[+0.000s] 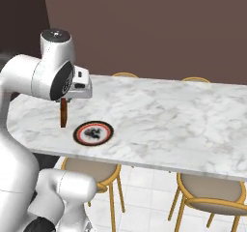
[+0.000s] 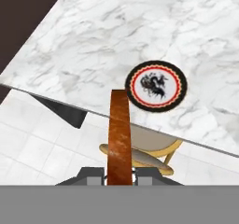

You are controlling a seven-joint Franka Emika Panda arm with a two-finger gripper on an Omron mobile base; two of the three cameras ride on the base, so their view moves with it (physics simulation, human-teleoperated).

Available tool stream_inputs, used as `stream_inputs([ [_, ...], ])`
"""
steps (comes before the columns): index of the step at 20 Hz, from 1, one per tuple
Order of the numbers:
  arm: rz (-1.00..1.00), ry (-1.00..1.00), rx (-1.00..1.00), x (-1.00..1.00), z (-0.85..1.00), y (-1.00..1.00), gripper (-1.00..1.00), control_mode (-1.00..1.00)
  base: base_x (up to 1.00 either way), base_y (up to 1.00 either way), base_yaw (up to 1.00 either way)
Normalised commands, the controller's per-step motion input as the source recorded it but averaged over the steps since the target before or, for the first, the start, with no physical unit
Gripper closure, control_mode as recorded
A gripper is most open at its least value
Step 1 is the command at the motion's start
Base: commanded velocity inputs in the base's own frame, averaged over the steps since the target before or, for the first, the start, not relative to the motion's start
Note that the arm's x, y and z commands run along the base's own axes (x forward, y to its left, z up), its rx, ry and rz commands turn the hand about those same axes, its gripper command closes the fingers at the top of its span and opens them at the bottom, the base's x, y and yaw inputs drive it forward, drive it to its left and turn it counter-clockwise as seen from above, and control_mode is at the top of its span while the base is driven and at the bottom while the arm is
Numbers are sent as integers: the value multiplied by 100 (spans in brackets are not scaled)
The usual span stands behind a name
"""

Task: Start the toaster. Once the lever pops up, take the bread to the plate on the dining counter.

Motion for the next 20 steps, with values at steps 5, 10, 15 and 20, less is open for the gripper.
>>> stream_inputs([
  [5,9,21,2,44,-24,19,100,-100,0,0,0],
  [10,4,15,3,41,-13,3,100,-100,0,0,0],
  [15,0,2,3,41,-17,0,100,-100,0,0,0],
  [20,0,0,0,33,-27,0,100,-100,0,0,0],
])
